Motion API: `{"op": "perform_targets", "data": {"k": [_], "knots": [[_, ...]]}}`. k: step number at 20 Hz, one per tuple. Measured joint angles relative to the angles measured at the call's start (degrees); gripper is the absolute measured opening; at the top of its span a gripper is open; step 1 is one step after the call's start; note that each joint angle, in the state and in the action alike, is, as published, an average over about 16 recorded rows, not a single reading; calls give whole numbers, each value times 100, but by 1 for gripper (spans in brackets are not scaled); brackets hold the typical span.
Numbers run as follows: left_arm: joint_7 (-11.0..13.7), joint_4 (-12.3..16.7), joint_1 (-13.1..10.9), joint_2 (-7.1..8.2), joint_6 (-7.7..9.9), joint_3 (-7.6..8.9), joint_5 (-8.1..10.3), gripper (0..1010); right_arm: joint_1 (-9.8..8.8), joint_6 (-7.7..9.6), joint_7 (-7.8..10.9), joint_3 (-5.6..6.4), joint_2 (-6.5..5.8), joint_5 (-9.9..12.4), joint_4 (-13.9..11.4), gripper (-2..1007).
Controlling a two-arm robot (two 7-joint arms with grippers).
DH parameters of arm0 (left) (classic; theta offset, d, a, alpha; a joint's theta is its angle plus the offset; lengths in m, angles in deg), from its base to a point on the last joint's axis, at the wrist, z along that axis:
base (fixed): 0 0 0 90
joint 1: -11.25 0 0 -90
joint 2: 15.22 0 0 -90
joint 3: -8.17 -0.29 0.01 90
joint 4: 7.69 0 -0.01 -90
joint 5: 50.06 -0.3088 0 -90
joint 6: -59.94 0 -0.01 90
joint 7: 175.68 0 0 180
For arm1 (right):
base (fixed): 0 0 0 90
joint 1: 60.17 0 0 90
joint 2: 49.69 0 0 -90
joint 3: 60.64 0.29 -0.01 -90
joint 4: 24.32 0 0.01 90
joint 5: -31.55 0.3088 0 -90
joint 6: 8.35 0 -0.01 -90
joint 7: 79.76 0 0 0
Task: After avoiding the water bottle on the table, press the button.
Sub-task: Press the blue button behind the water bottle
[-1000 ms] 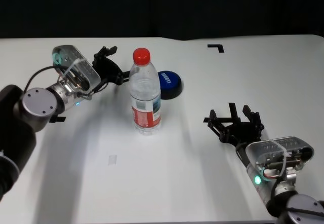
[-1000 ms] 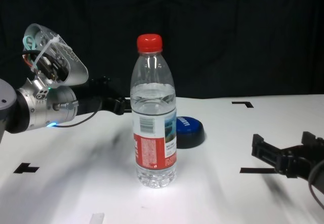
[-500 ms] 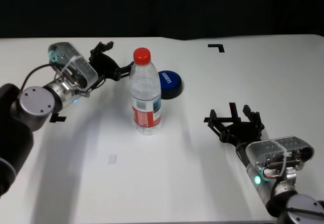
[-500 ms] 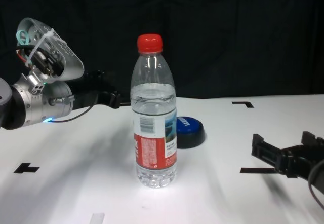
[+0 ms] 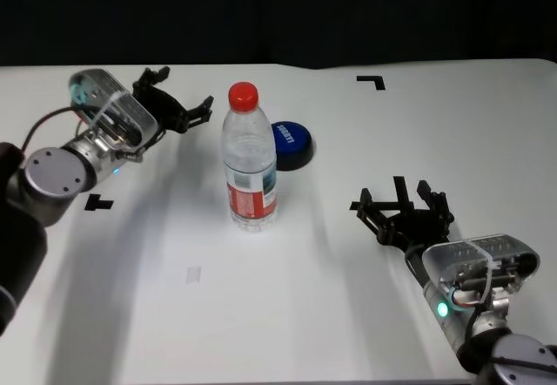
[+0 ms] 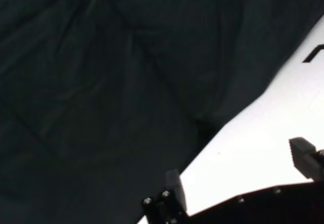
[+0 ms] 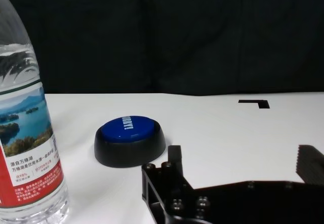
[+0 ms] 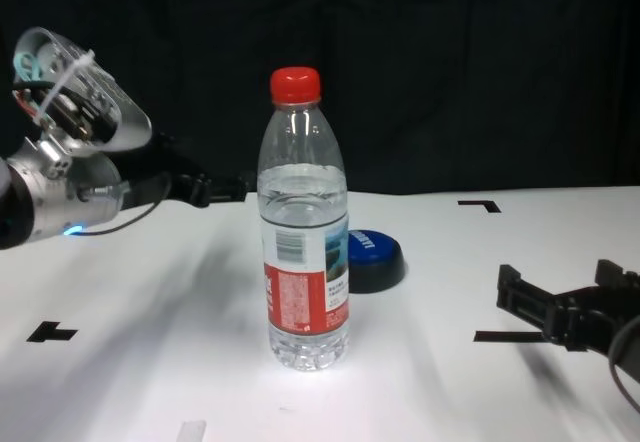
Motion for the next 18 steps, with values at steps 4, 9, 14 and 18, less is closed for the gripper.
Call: {"op": "perform_targets", "data": {"k": [4,9,14,18], "knots": [[11,376,-185,138,127,58,-9,1003,0,0,0,0,0,0,0,1003],[109,919,-459,350,201,120,17,1003,0,0,0,0,0,0,0,1003],[194,1492,-763,582,288,178,35,1003,0,0,0,0,0,0,0,1003],[231,1903,-995,752,371,246,60,1003,0,0,0,0,0,0,0,1003]]}}
